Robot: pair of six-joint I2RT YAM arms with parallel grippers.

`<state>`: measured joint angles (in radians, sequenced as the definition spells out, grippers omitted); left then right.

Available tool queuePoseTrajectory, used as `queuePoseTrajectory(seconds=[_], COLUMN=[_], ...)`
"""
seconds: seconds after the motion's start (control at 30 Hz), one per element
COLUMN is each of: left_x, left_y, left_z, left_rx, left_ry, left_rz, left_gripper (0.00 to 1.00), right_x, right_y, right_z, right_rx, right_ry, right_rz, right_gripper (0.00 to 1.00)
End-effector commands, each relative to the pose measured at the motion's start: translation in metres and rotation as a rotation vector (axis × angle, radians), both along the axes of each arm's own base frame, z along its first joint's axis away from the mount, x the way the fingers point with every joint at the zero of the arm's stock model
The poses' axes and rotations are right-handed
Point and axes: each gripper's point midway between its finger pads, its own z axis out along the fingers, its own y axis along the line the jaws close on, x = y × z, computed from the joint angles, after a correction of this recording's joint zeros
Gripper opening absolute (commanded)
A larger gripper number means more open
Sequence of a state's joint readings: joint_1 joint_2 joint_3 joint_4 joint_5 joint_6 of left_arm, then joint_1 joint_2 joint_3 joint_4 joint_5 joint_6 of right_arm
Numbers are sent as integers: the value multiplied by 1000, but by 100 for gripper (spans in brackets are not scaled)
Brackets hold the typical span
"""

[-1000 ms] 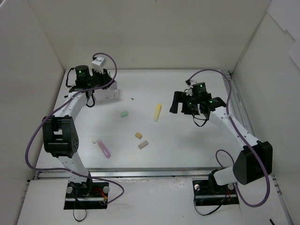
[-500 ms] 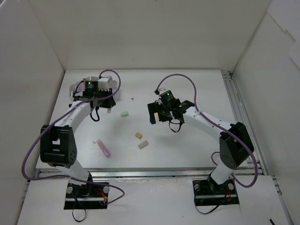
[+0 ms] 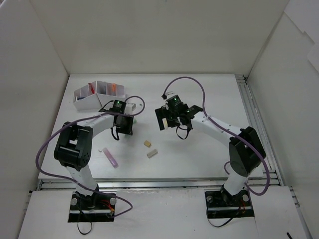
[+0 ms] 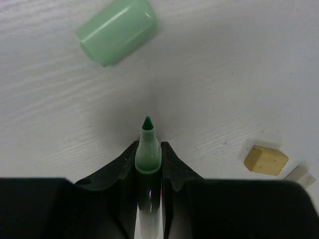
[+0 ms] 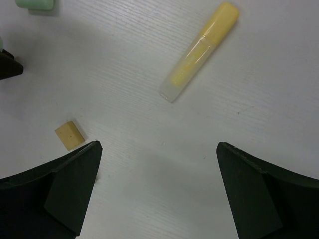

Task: Sort the stationery into containers
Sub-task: Place the pen at the center of the board.

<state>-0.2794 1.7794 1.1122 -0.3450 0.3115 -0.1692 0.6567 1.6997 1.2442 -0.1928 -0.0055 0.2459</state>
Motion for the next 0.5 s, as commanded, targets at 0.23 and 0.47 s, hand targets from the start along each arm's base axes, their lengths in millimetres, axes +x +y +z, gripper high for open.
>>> queuePoseTrajectory(seconds=[0.23, 0.47], left_x=[-6, -19], left_y=[-8, 0], left_z=[20, 23], left_rx=[44, 72], left_ry=[-63, -72], left_rz=[32, 58], left_gripper=[38, 44], right_x=[3, 0], right_y=[-2, -7], right_z=[16, 26], right_rx=[-46, -60], right_ry=[-85, -115], right_rz=[21, 34], right_gripper=[98, 98])
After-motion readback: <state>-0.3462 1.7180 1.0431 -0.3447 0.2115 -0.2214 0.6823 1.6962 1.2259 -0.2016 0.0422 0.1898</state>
